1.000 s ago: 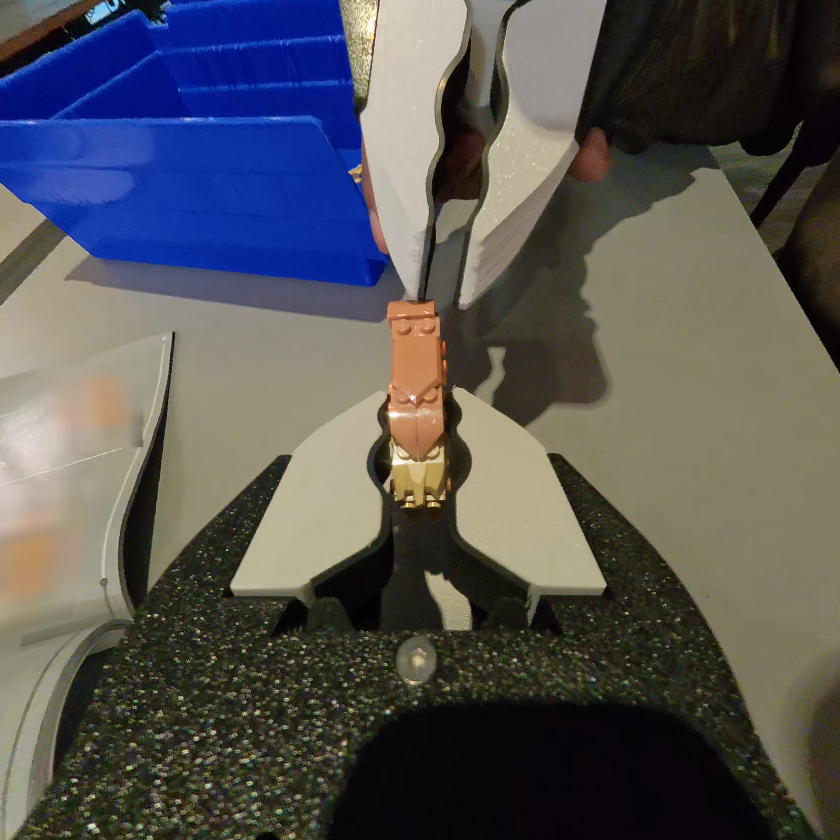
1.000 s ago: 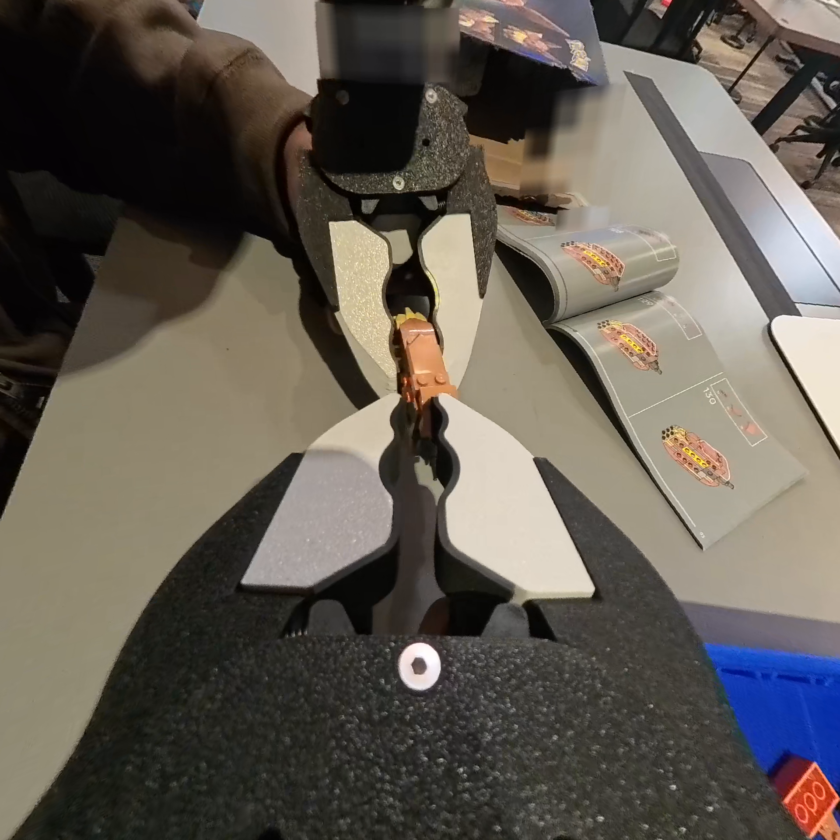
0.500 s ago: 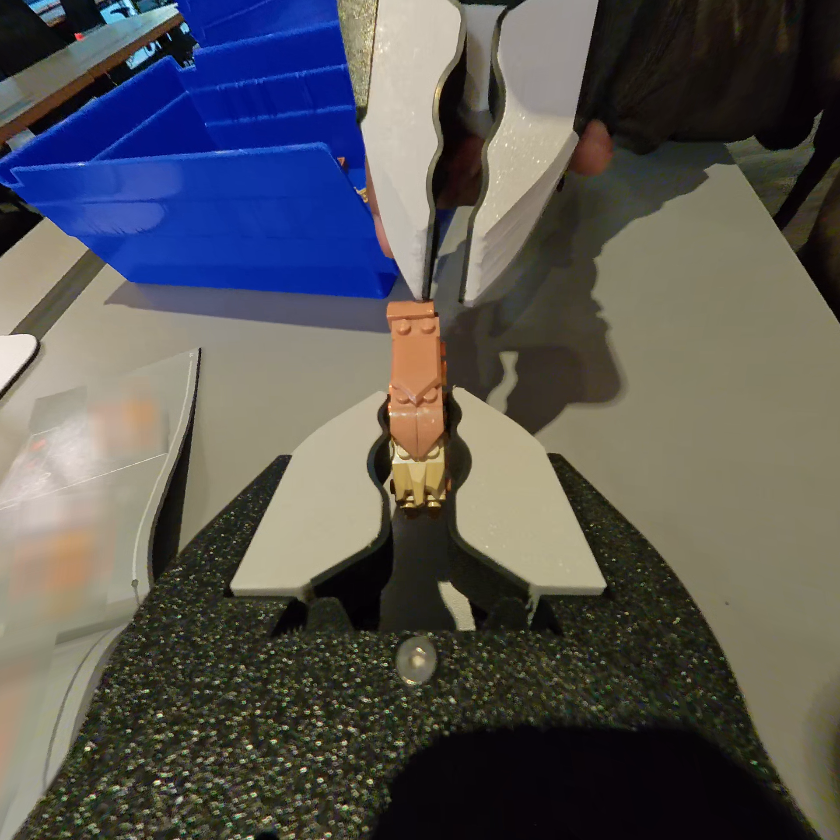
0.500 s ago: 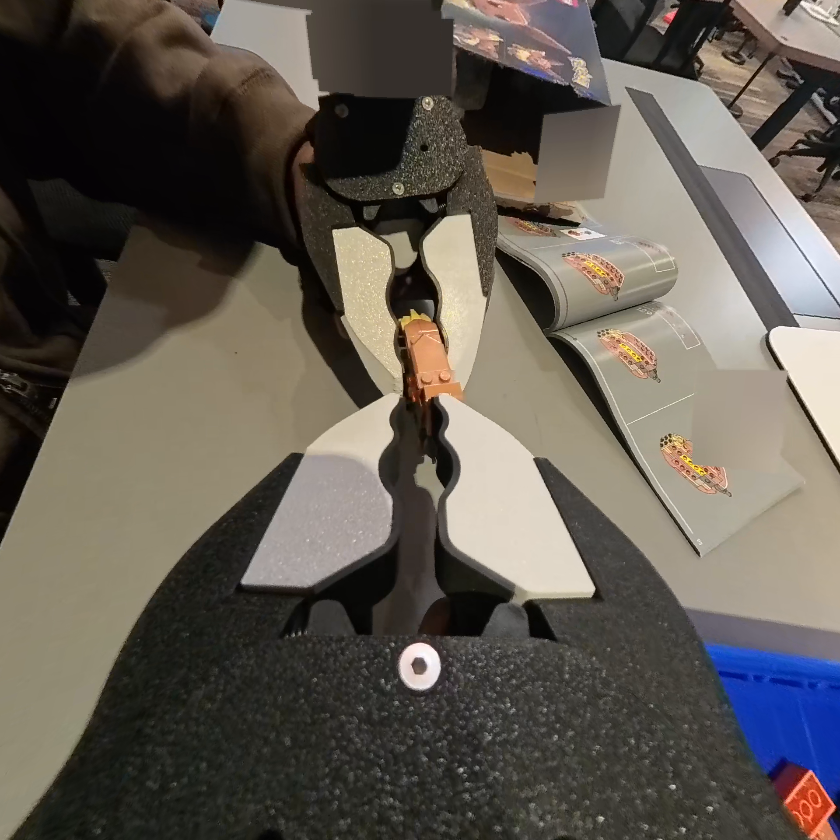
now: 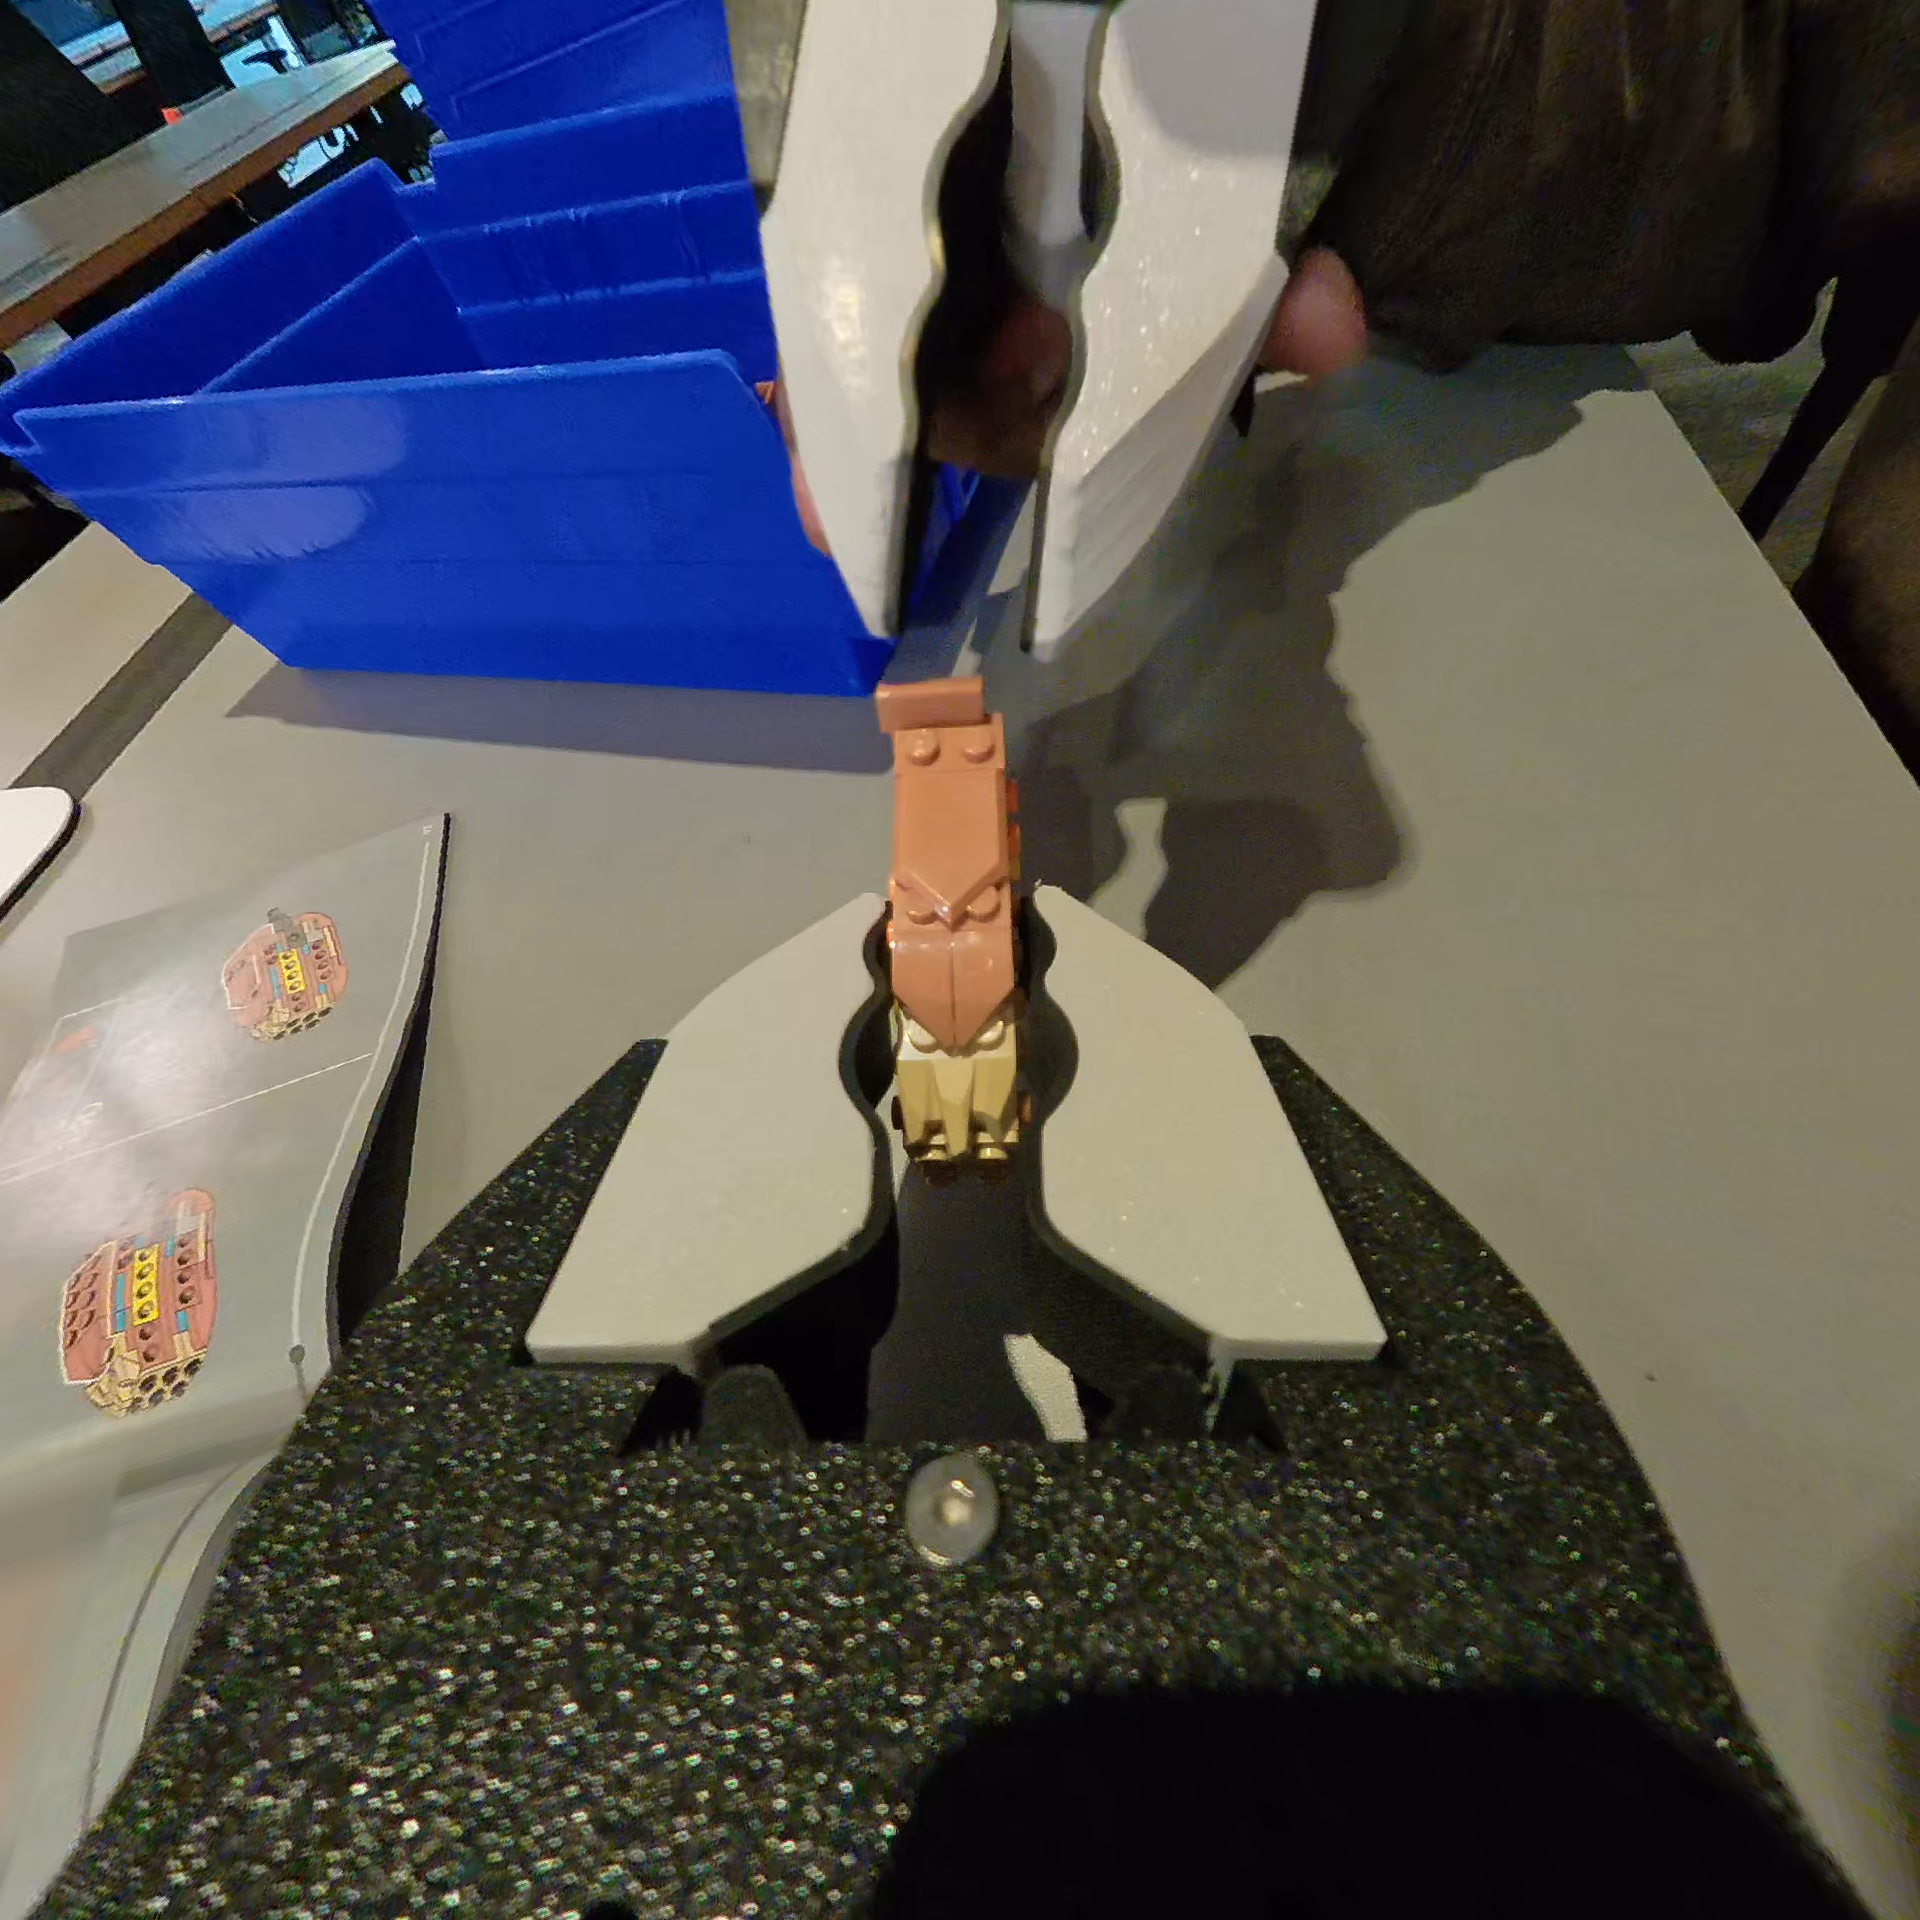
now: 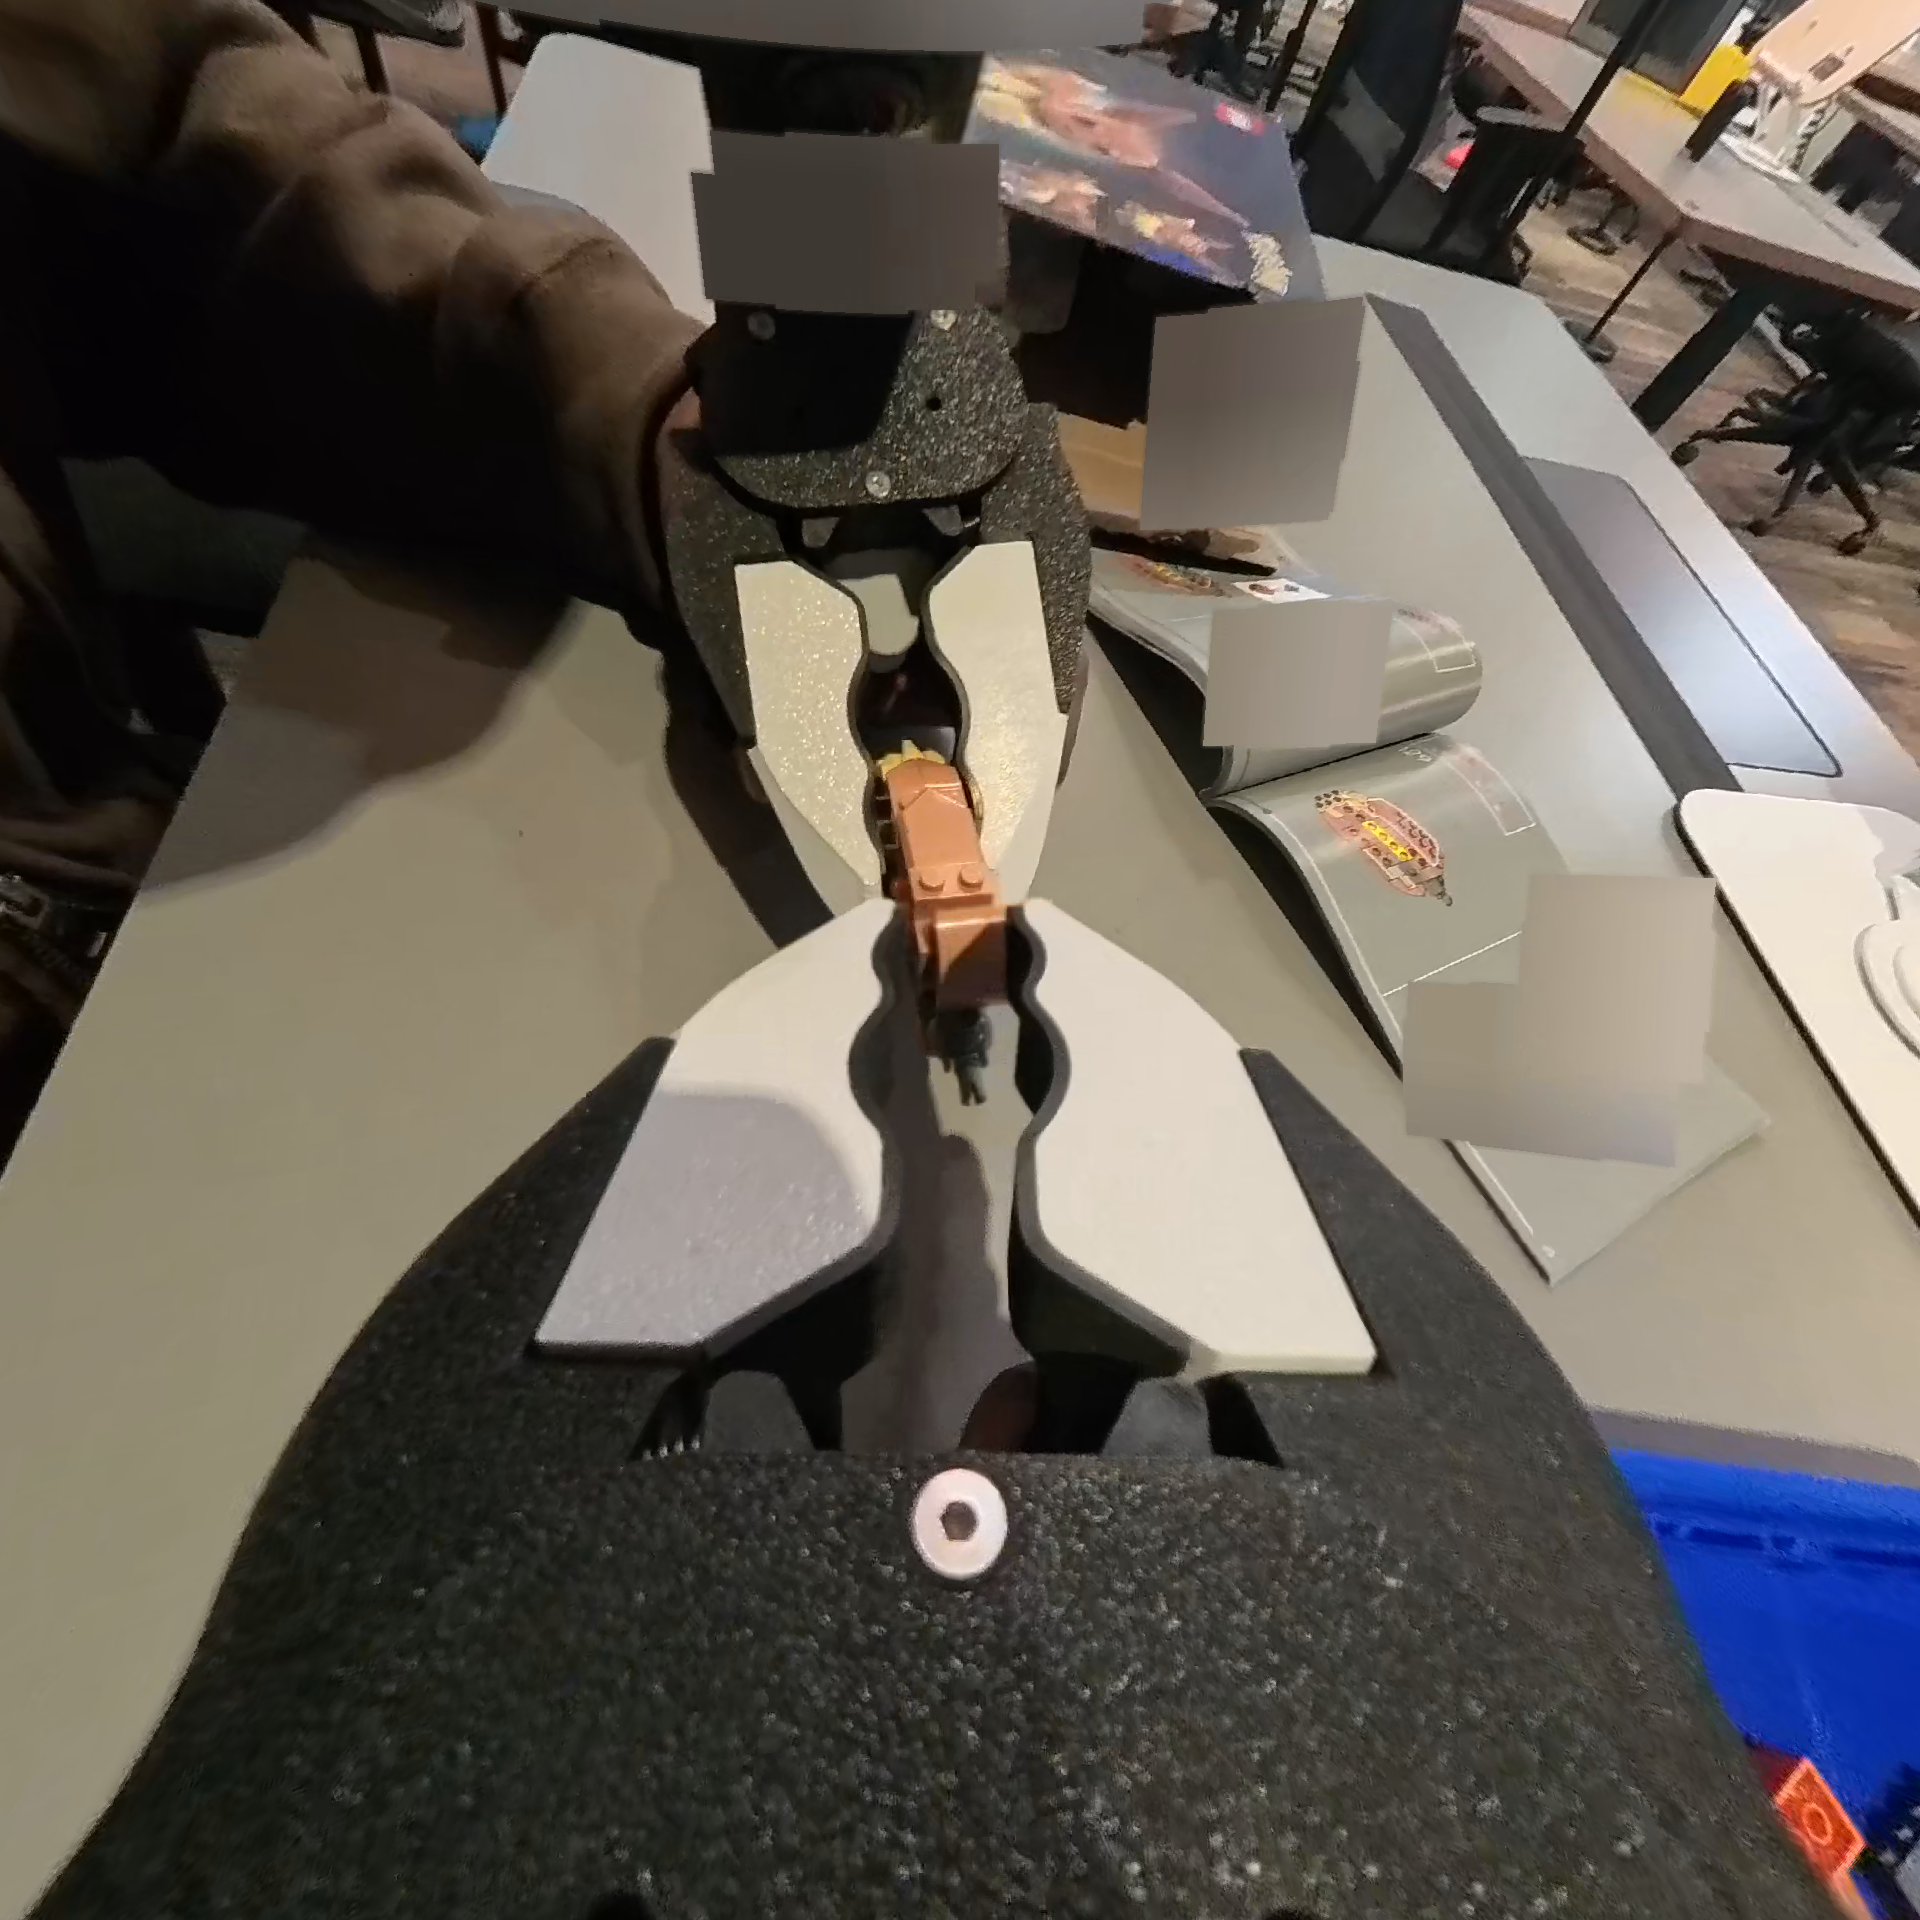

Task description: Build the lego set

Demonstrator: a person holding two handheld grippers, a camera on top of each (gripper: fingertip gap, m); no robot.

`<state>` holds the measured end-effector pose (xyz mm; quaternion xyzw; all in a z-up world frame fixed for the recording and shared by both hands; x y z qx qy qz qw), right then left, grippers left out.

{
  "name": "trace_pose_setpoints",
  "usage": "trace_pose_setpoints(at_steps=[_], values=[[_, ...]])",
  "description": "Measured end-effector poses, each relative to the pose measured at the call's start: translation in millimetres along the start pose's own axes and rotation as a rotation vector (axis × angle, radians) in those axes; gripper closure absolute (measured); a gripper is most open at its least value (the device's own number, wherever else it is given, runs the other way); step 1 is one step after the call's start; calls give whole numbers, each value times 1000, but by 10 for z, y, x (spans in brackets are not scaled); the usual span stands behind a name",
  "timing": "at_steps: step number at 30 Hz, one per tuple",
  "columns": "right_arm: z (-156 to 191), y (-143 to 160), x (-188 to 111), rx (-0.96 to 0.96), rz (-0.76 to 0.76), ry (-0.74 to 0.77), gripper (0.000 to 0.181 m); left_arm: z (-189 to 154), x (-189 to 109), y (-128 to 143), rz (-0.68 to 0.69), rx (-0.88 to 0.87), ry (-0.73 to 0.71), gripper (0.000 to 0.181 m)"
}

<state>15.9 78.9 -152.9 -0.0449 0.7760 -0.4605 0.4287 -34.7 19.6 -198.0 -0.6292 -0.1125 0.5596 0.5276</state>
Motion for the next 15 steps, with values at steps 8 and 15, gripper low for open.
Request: trace_pose_setpoints(at_steps=[8,15], values=[[3,136,121,26,63,-23,158,-16,18,0,3,1,10,160],[14,120,145,17,74,-19,164,-12,18,2,8,-3,11,160]])
Point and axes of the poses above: each gripper's, where its closed fingertips meet, x out along the fingers, y out of its underside, z = x × y across the jaws, the point moved 4 cm from there along -x, back along the fingers, and after that the axes turned 12 degrees about z, right-handed, at the moved point
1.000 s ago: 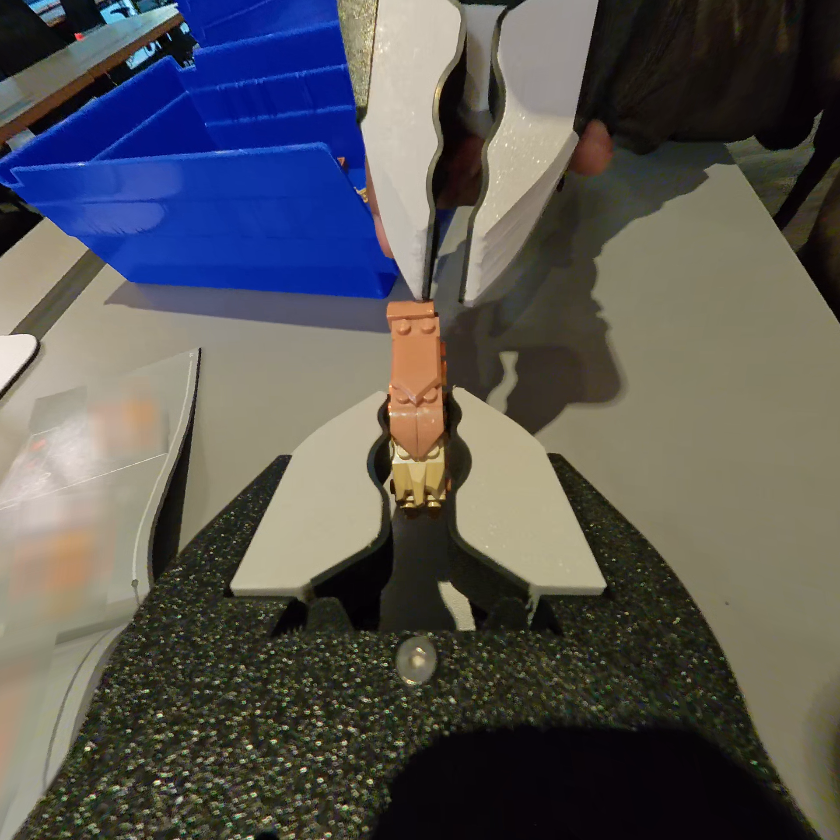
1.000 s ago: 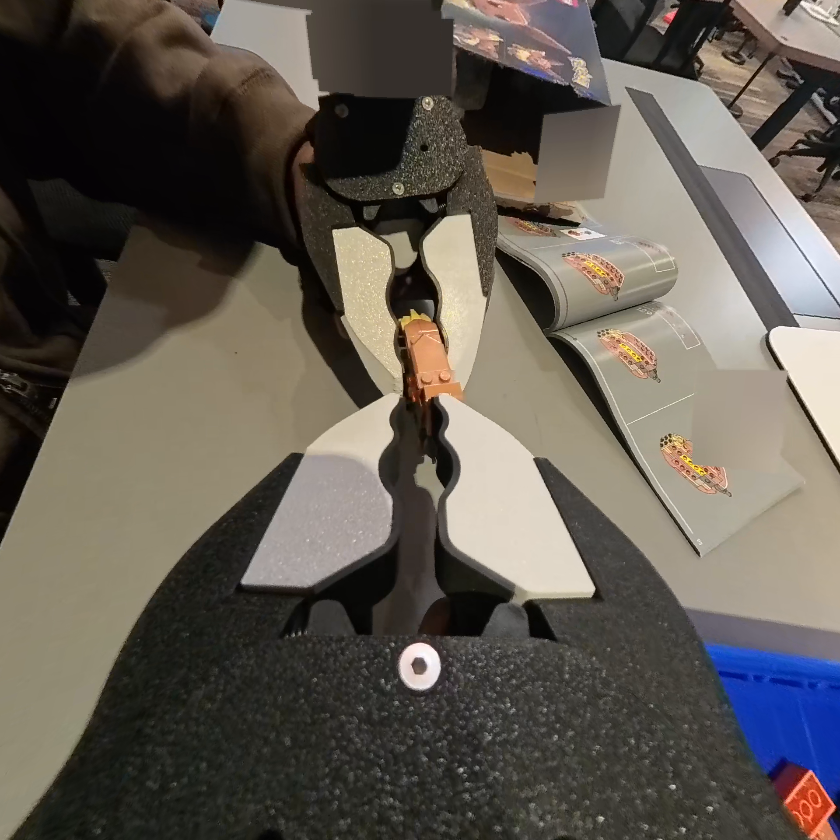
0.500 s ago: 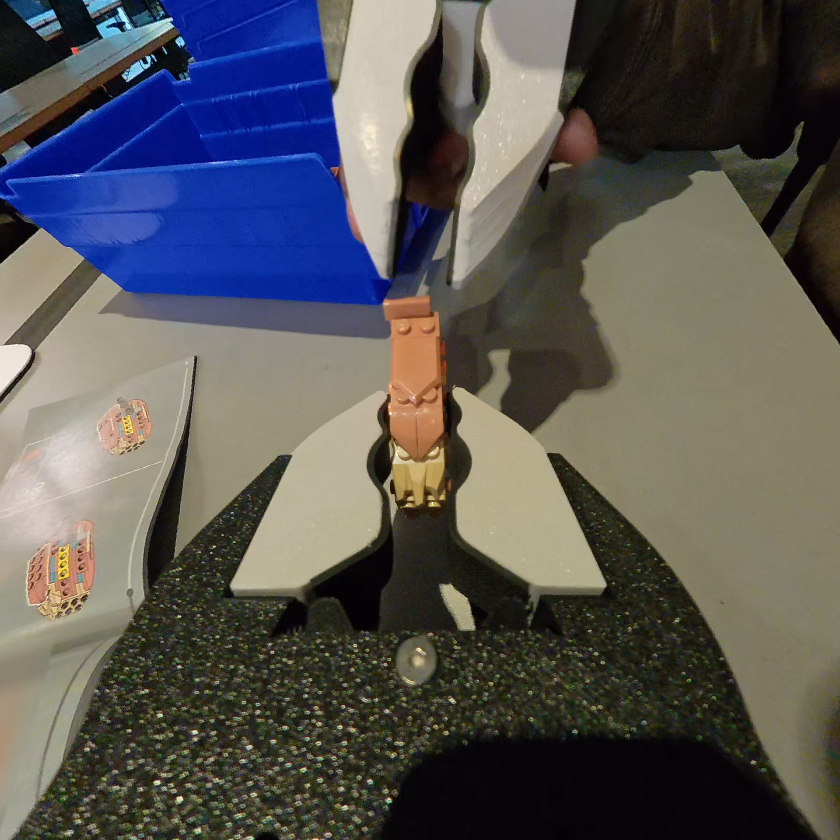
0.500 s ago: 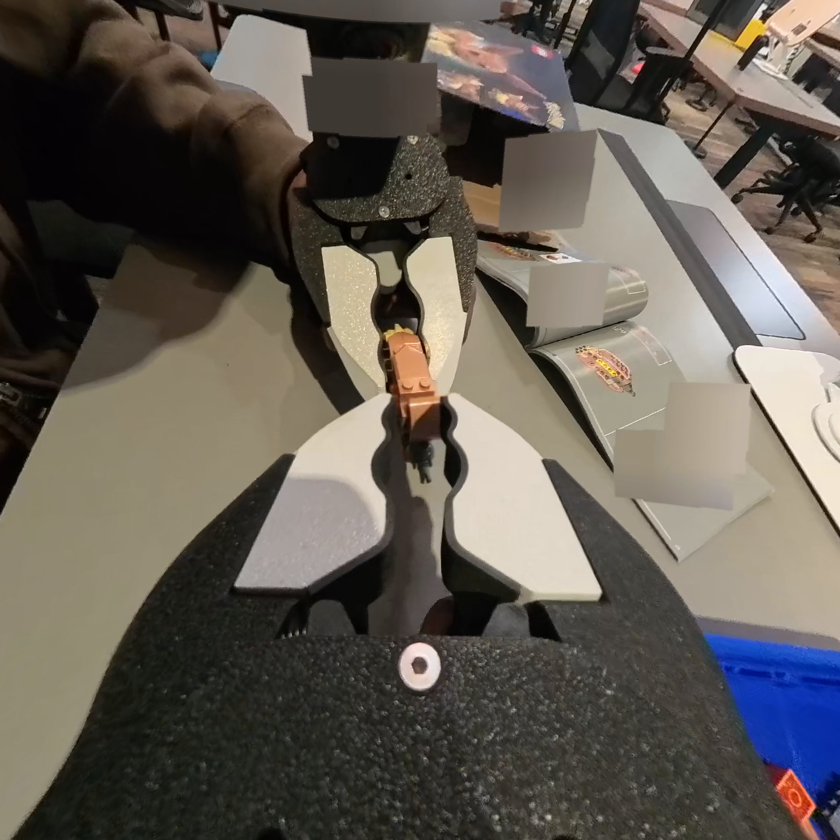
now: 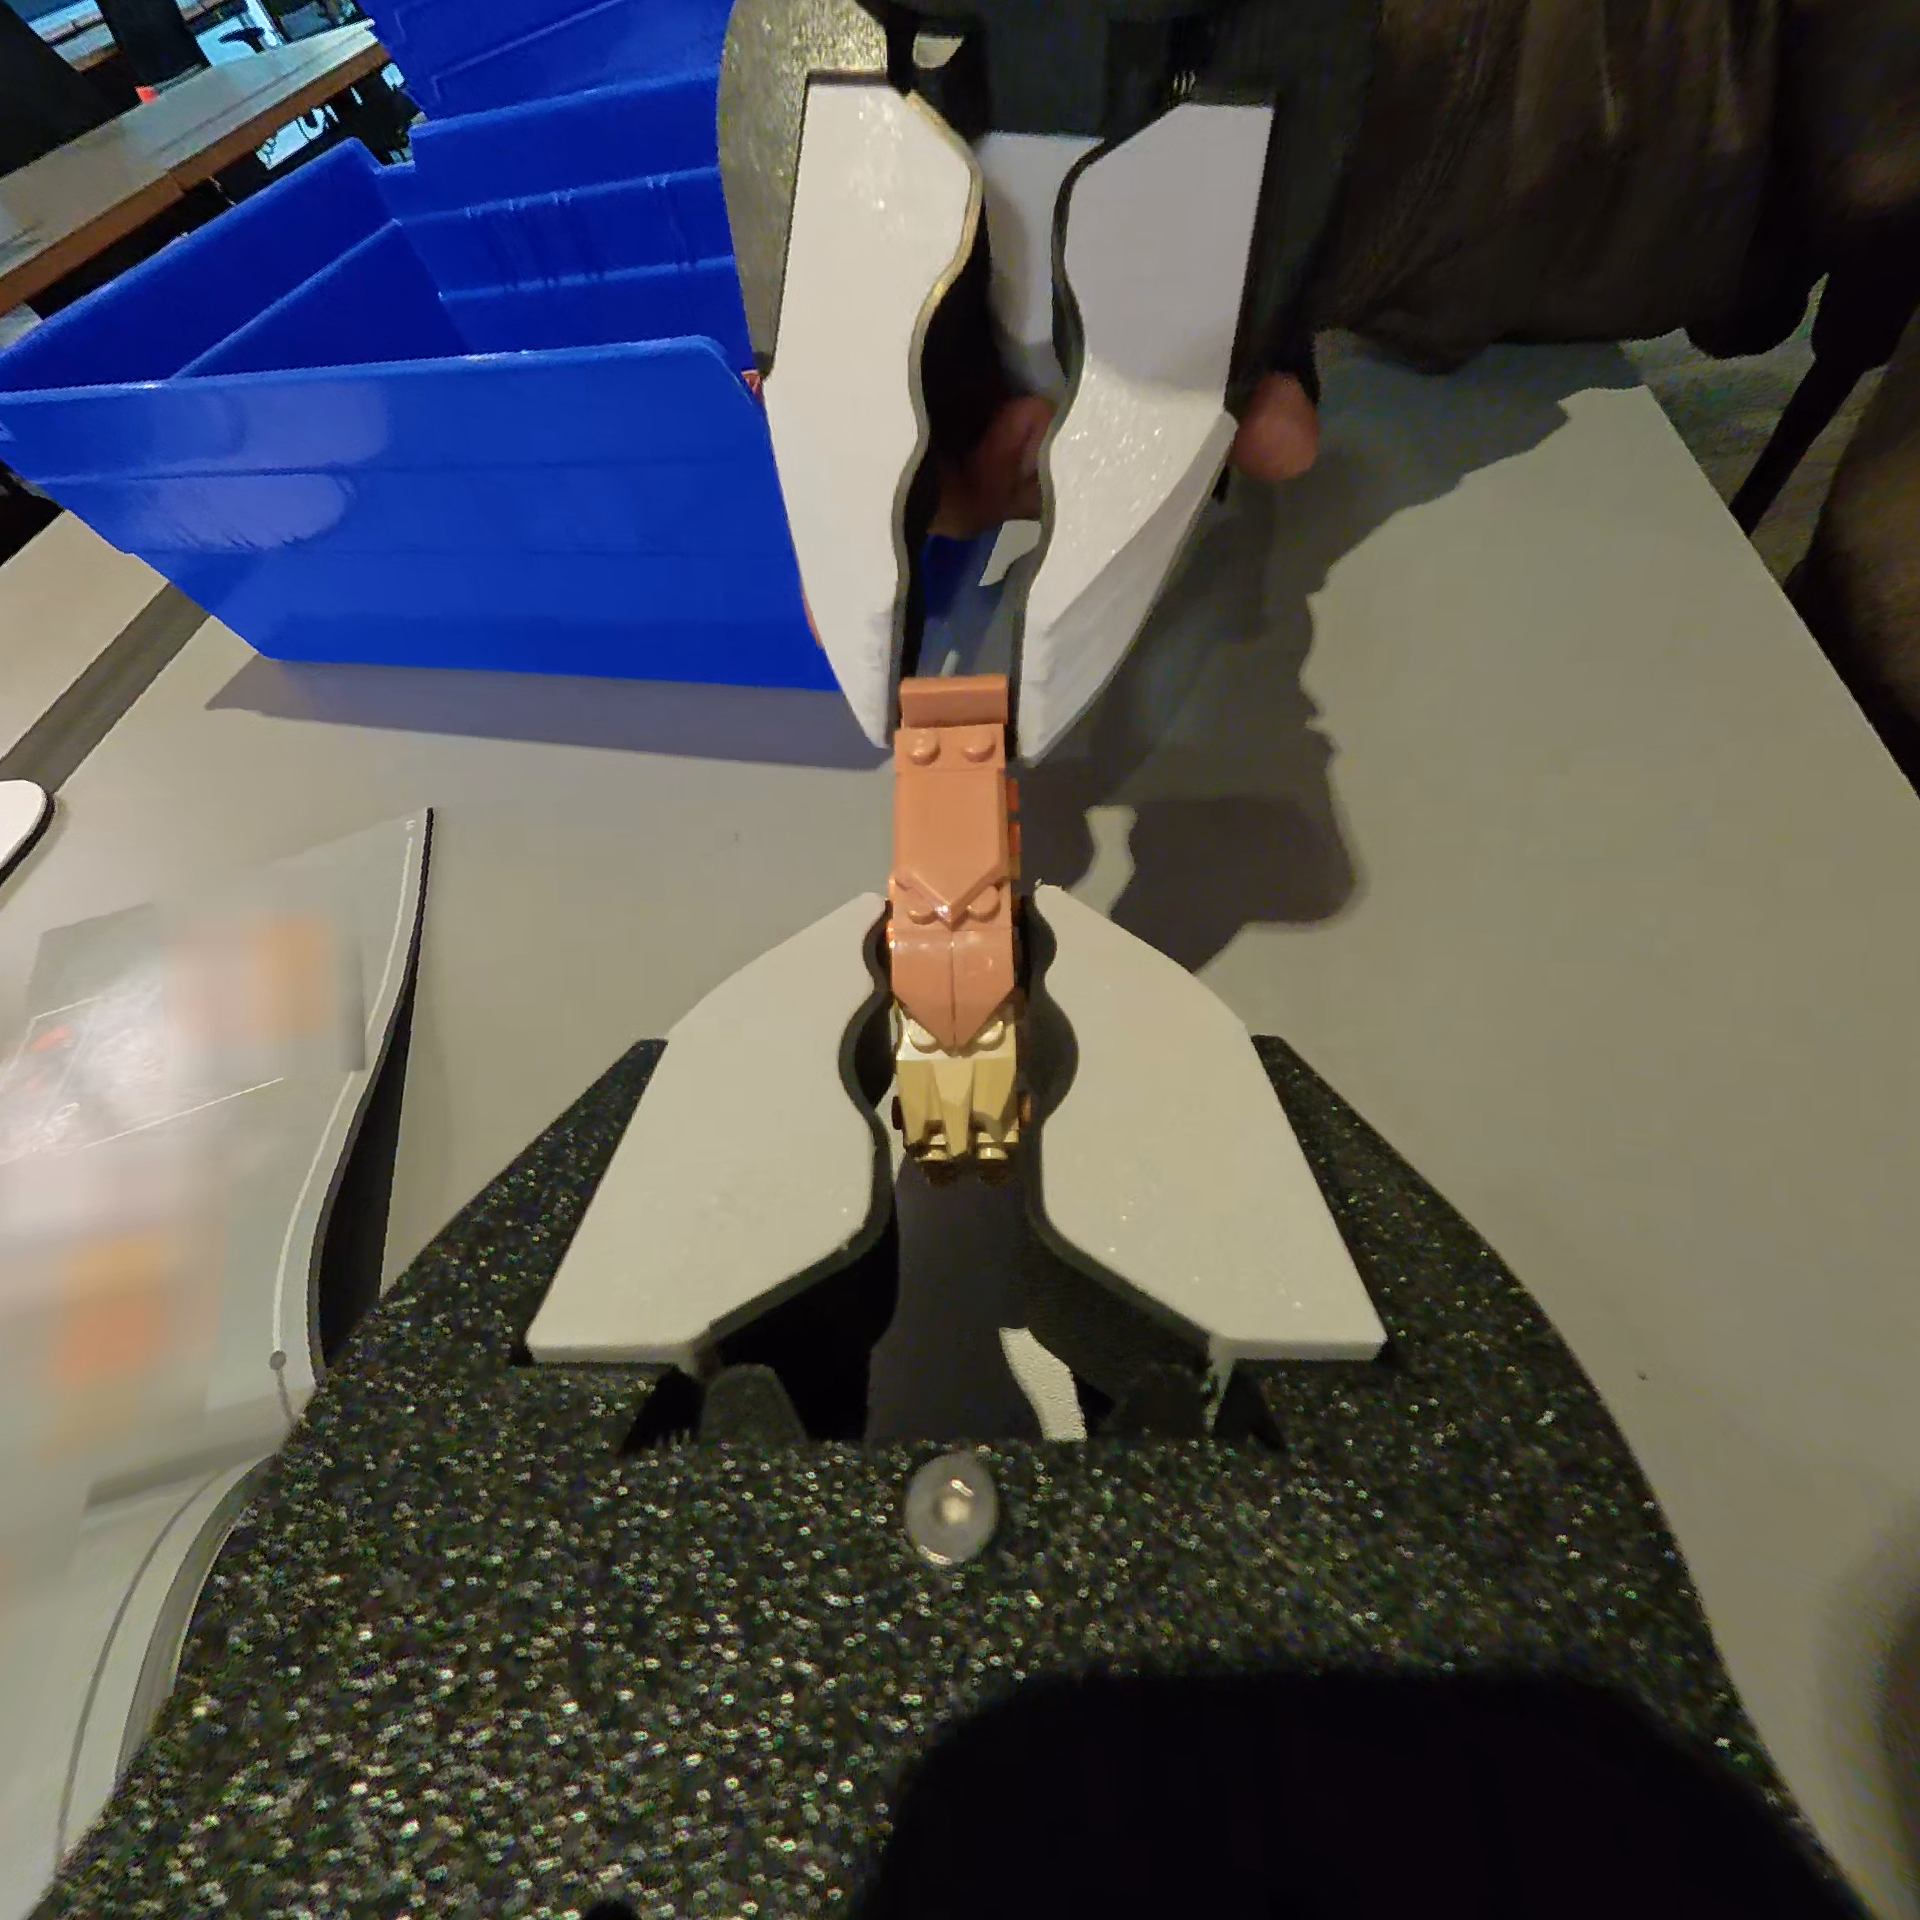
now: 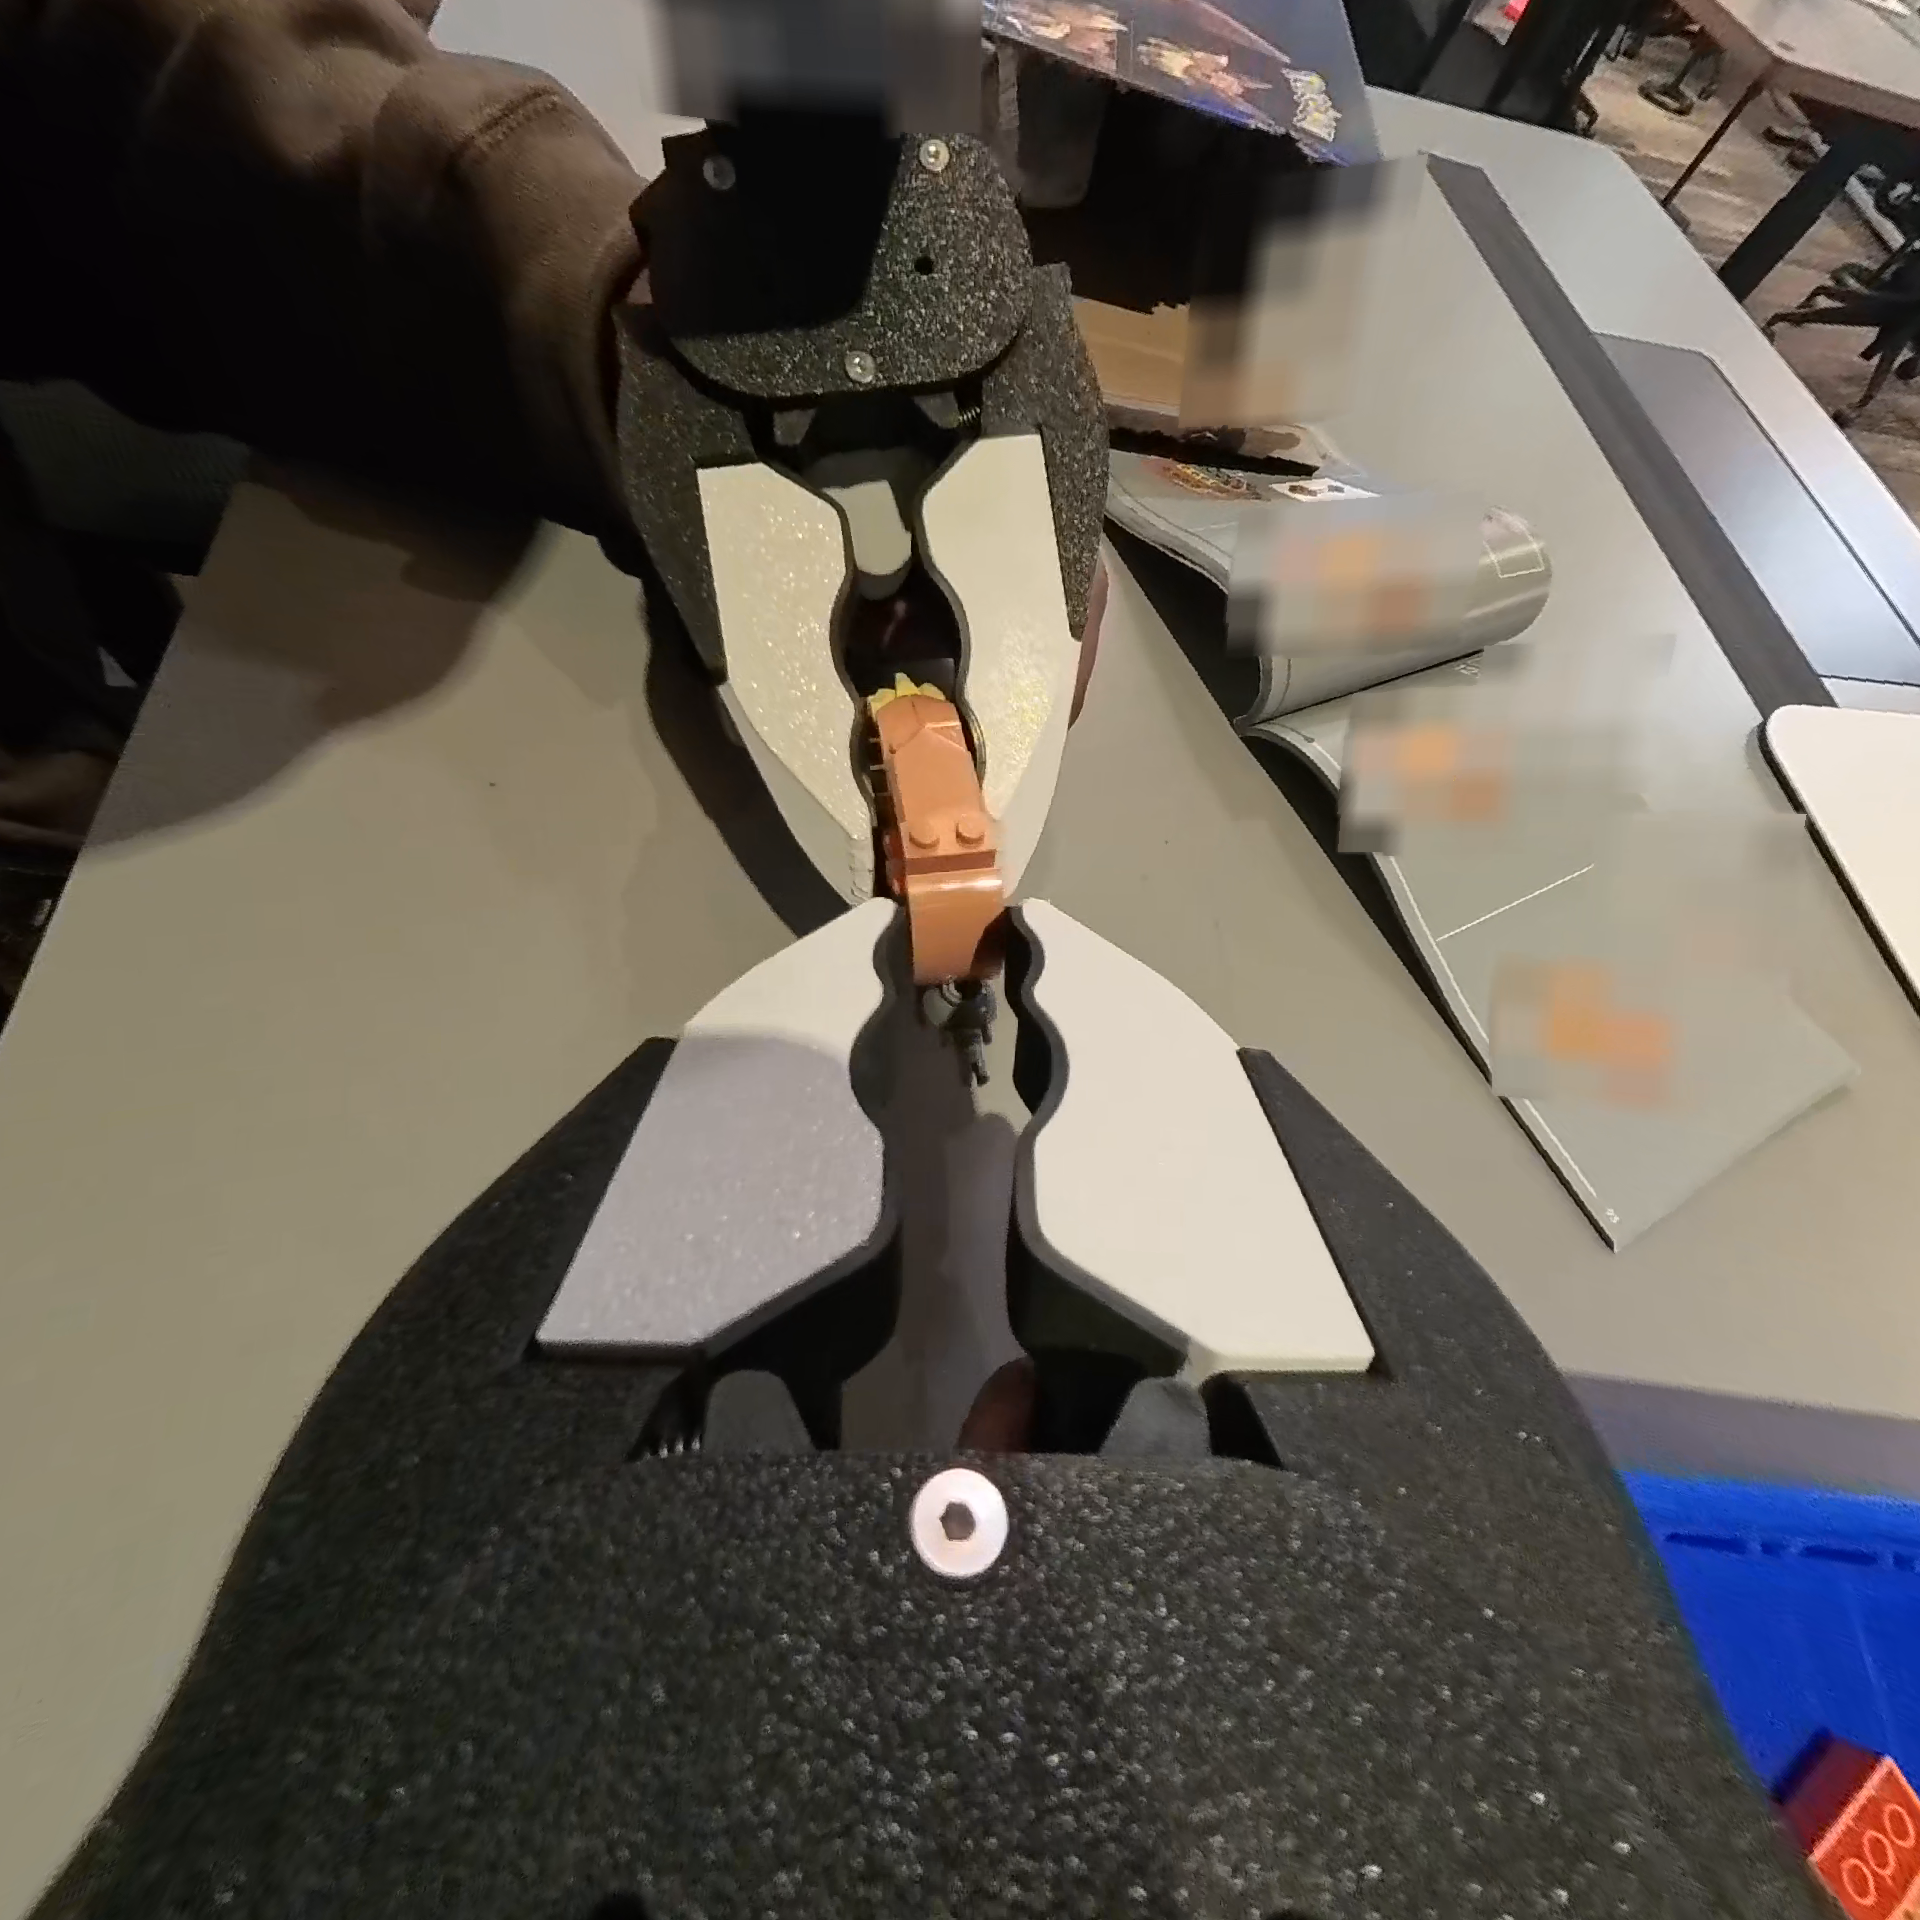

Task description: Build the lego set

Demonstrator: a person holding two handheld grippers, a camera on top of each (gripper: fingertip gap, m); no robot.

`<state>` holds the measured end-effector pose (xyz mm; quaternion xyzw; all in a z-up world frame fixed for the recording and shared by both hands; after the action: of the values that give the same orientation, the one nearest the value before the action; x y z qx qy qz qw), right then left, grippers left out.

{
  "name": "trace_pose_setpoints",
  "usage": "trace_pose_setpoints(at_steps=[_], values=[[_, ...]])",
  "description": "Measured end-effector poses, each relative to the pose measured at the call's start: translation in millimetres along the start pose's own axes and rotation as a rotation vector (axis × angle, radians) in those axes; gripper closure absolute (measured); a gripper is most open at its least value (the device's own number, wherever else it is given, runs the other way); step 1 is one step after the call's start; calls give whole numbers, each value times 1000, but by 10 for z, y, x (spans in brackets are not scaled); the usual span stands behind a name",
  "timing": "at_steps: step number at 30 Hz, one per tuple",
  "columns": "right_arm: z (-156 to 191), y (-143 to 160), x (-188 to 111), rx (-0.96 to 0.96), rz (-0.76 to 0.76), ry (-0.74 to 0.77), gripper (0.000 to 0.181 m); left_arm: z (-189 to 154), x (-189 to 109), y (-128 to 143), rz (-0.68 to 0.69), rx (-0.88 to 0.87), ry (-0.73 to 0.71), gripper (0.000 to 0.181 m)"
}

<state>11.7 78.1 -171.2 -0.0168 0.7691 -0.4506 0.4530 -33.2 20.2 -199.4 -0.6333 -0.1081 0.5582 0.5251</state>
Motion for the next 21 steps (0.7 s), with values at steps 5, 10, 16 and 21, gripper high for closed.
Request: trace_pose_setpoints(at_steps=[5,10,16,21], values=[[16,-1,12,-21,45,6,164,-11,17,14,16,4,6,160],[25,-16,13,-35,86,1,164,-18,25,16,17,3,15,160],[37,-41,4,-40,122,-4,164,-25,23,12,4,1,26,160],[45,-68,-8,-39,125,-15,164,-32,9,-3,-17,-1,37,160]])
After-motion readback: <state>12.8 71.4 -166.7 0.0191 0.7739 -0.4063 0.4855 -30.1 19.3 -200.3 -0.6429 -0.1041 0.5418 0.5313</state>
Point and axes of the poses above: each gripper's, where its closed fingertips meet, x out along the fingers, y out of its underside, z = x × y across the jaws, the point moved 4 cm from there along -x, back along the fingers, and after that the axes turned 12 degrees about z, right-handed, at the moved point
